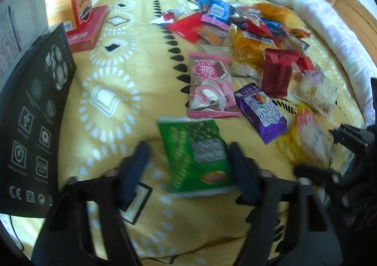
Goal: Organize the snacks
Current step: 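Grasp the green pea snack packet with the left gripper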
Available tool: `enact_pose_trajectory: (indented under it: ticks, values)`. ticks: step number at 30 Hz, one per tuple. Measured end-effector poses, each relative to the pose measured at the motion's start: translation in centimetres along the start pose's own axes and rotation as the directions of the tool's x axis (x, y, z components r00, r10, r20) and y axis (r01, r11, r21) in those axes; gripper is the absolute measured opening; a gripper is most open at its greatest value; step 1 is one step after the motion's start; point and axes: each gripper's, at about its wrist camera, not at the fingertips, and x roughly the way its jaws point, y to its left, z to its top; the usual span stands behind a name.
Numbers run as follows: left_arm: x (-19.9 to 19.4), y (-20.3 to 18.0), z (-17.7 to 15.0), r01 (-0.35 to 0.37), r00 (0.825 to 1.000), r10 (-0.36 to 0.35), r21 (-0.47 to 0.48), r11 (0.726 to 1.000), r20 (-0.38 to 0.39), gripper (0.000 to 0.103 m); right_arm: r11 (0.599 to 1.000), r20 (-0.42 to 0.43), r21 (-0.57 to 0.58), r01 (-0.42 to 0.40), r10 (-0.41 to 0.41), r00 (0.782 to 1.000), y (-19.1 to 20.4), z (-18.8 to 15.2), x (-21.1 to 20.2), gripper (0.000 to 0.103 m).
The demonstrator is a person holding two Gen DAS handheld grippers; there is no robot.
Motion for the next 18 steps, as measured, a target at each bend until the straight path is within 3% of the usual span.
enact_pose_trajectory:
  ticks: [3, 4, 5, 13, 18]
  values:
    - [-0.6, 0.1, 0.0, 0.016, 1.0, -0.016, 0.008, 1.0, 0.007, 0.048, 1.0, 0.032, 0.023, -0.015, 0.014, 0.999, -0.5, -0.2, -0.8, 0.075]
    - [-0.8, 0.1, 0.0, 0.022, 1.0, -0.022, 0.012, 1.0, 0.01, 0.048, 1.0, 0.046, 0.027, -0.013, 0.012, 0.999, -0.6, -0.1, -1.3, 0.067]
    - [-1.3, 0.1, 0.0, 0.031, 0.999, -0.032, 0.013, 0.999, 0.021, 0.048, 0.999, 0.062, 0.031, -0.012, 0.01, 0.998, -0.7, -0.1, -1.8, 0.066]
    - [-5.4, 0.3, 0.6, 0.047, 0.992, -0.048, 0.017, 0.999, 0.117, 0.048, 0.997, 0.114, 0.07, -0.028, 0.02, 0.993, -1.2, 0.0, -3.4, 0.065]
    - [-10.0, 2.2, 1.6, 0.045, 0.974, -0.042, -0.009, 0.999, 0.221, 0.048, 0.997, 0.195, 0.069, -0.036, 0.022, 0.981, -0.4, 0.8, -6.1, 0.065]
